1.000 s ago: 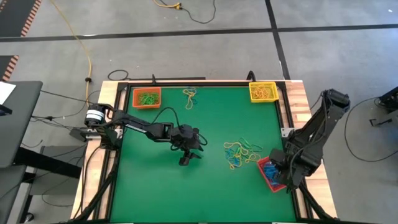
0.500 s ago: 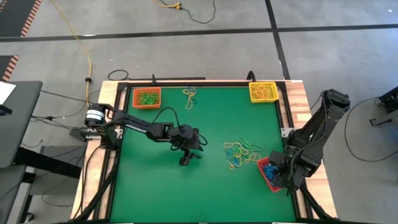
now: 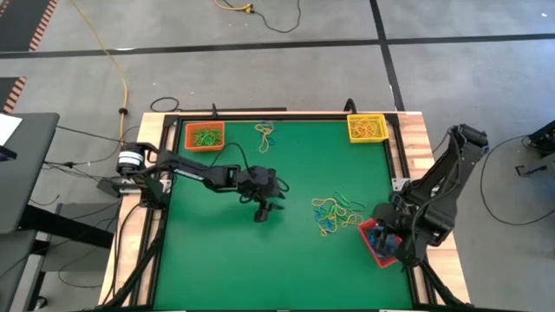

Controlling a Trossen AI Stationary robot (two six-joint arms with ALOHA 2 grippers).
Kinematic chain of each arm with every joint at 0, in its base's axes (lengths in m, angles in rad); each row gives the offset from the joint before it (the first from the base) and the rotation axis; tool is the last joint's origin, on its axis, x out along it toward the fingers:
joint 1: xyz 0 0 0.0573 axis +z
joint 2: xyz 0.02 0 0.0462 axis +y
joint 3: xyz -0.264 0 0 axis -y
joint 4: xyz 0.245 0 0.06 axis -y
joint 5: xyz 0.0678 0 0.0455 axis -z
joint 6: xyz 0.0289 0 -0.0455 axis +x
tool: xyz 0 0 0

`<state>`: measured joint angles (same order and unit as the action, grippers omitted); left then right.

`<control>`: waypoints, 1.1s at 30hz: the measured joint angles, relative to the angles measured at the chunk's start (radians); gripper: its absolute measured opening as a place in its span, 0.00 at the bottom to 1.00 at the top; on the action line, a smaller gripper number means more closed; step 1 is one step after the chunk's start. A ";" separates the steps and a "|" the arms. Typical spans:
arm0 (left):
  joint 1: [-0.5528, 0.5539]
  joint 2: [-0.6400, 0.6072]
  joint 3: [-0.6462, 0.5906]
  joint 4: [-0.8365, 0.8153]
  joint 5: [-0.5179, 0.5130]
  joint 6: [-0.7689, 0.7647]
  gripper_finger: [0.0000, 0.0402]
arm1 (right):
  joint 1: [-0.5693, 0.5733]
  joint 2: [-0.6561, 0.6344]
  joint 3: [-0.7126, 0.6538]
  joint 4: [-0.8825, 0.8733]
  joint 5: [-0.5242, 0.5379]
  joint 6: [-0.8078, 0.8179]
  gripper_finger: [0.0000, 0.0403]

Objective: Sort rubber bands into baskets
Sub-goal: Put the yellow rubber band into the yellow bin

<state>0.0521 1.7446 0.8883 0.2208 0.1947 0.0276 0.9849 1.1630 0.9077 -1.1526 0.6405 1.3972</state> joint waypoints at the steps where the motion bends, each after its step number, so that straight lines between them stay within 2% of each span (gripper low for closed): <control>1: 0.011 -0.005 0.000 0.001 0.000 -0.004 0.42 | -0.010 0.001 0.000 0.024 0.037 -0.034 0.63; 8: 0.127 -0.078 0.000 -0.050 -0.042 0.006 0.42 | -0.104 0.052 0.000 0.186 0.246 -0.321 0.63; 13: 0.221 -0.140 0.000 -0.114 -0.126 0.036 0.42 | -0.197 0.123 0.000 0.226 0.316 -0.449 0.63; 17: 0.301 -0.149 0.000 -0.177 -0.143 0.065 0.42 | -0.279 0.194 0.000 0.225 0.354 -0.483 0.63; 21: 0.398 -0.126 0.000 -0.235 -0.129 0.061 0.42 | -0.366 0.273 0.000 0.247 0.384 -0.500 0.63; 26: 0.503 -0.087 0.000 -0.248 -0.043 0.005 0.42 | -0.446 0.365 0.000 0.416 0.408 -0.677 0.63; 33: 0.560 -0.014 0.003 -0.231 0.004 0.019 0.42 | -0.528 0.442 0.000 0.597 0.406 -0.867 0.63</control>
<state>0.6123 1.7309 0.8913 -0.0103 0.1989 0.0470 0.4573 1.6047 0.9081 -0.5552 1.0462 0.5306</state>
